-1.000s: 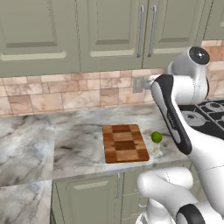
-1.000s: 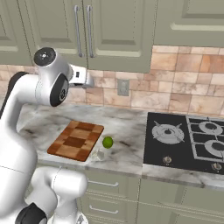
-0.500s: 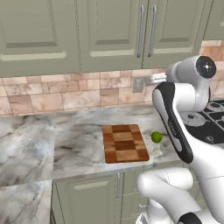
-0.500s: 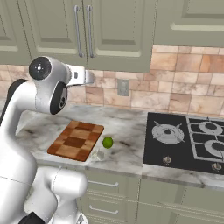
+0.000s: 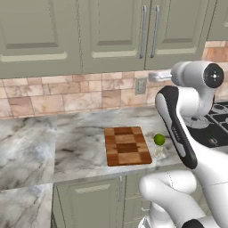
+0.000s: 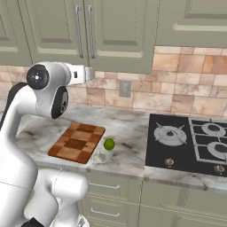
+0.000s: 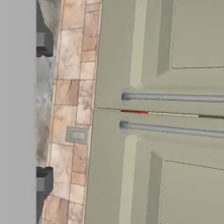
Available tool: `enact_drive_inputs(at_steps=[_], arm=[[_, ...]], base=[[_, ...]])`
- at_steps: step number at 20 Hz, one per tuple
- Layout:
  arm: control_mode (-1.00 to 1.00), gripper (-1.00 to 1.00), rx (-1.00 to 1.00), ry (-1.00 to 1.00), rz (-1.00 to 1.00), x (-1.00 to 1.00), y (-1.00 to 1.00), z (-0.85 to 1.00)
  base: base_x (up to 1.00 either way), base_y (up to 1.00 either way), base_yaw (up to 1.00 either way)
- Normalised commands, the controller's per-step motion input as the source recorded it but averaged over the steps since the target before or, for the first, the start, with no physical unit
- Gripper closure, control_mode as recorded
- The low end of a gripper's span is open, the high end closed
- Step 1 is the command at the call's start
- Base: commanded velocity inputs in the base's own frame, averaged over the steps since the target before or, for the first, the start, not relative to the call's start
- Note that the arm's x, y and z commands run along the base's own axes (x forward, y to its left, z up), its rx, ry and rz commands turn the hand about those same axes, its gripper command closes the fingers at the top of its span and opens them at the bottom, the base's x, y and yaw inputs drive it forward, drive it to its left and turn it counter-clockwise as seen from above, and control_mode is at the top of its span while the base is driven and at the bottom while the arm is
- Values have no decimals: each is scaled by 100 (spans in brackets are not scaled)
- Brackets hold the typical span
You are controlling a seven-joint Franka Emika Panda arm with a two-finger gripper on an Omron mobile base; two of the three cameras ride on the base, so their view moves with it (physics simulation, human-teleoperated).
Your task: Open the cabinet. Place the bowl and condiment on the counter. Then place the lime and garlic on the cutting board.
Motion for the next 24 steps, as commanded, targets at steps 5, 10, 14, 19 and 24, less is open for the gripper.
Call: enact_drive_inputs(at_steps=[5, 10, 14, 19, 24], arm=[[-100, -100, 0, -16, 0, 0, -3, 17], [-100, -100, 0, -16, 0, 0, -6, 14], [-100, -100, 0, -17, 0, 0, -3, 8], [-100, -100, 0, -16, 0, 0, -6, 11], [-100, -100, 0, -9, 0, 0, -2, 18]], base=[[0, 0, 0], [0, 0, 0], [0, 0, 0], [0, 0, 0], [0, 0, 0]])
